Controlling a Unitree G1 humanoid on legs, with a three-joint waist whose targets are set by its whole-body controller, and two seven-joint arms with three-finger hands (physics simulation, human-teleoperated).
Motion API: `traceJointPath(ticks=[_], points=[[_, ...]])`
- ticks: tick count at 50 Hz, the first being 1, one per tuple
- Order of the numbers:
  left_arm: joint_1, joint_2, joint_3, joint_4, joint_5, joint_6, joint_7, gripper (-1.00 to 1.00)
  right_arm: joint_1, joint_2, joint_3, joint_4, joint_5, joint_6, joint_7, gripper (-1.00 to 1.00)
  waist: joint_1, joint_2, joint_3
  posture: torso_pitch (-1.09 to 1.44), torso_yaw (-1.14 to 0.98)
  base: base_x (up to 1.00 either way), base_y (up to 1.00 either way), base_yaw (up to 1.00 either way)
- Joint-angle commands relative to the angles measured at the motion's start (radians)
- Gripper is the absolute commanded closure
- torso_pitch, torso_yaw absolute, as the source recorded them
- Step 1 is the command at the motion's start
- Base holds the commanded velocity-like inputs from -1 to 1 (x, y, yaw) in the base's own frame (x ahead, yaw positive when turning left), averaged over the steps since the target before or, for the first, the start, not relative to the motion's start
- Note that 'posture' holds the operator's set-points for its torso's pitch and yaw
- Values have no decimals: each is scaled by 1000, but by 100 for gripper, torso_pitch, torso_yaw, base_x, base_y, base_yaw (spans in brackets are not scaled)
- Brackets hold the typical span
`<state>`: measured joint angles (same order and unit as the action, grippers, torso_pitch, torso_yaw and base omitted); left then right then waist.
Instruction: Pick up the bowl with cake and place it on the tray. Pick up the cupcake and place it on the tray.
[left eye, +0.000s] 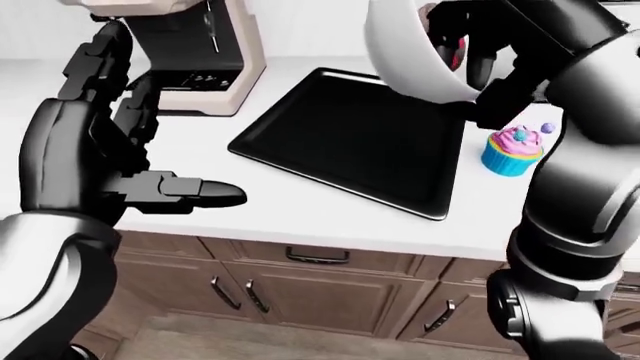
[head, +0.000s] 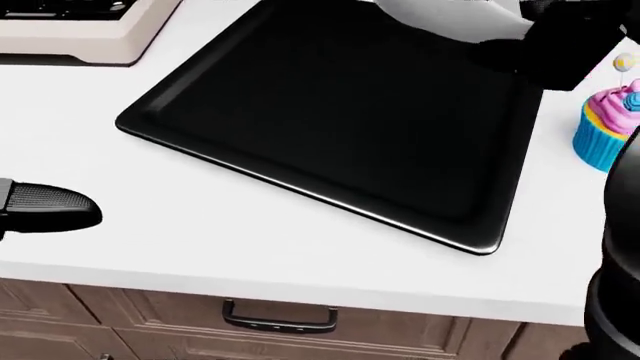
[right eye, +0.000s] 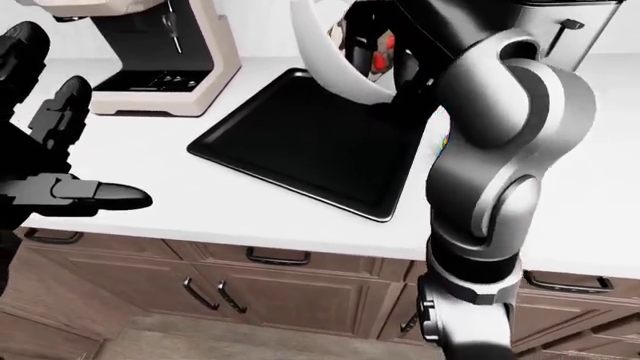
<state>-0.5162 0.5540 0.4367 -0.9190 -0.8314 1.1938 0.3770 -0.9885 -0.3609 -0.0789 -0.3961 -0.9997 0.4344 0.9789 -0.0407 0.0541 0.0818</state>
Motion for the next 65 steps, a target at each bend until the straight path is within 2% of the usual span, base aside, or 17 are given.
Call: traceJointPath(ticks=[1,3,15,20,26,32,40,46,56,65], points=[[-31,12,21,-15,8,-23,3,-100,-81,-1,-8,31,-5,-35,-93,100,1,-1,-32,0,0,0,0,0],[-29,12,26,-16,8,-22,0,-100,-117,11,6,135,-4,-67,-150,100,-1,2,-31,0,0,0,0,0],[-33,20,42,-23,-25,-12,16,-100,-244,68,49,536,-51,-192,-317,100,-4,10,-35,0,0,0,0,0],[-18,26,49,-25,-35,-27,17,-100,-334,89,69,706,-79,-236,-392,100,-5,14,-36,0,0,0,0,0],[-23,45,66,-21,-74,-26,35,-100,-410,95,76,897,-112,-277,-479,100,-5,19,-35,0,0,0,0,0],[-26,60,52,-11,-88,-39,52,-100,-499,92,85,1119,-129,-320,-582,100,-4,20,-37,0,0,0,0,0],[-19,74,60,-13,-116,-47,67,-100,-578,101,99,1336,-138,-363,-679,100,-5,24,-37,0,0,0,0,0],[-5,81,60,-8,-117,-64,66,-100,-610,113,119,1415,-158,-387,-710,100,-5,27,-36,0,0,0,0,0],[6,80,52,-1,-97,-79,52,-100,-651,154,132,1558,-183,-424,-849,100,-2,29,-37,0,0,0,0,0],[30,69,69,-8,-76,-85,25,-100,-653,212,145,1569,-185,-440,-871,100,0,29,-37,0,0,0,0,0]])
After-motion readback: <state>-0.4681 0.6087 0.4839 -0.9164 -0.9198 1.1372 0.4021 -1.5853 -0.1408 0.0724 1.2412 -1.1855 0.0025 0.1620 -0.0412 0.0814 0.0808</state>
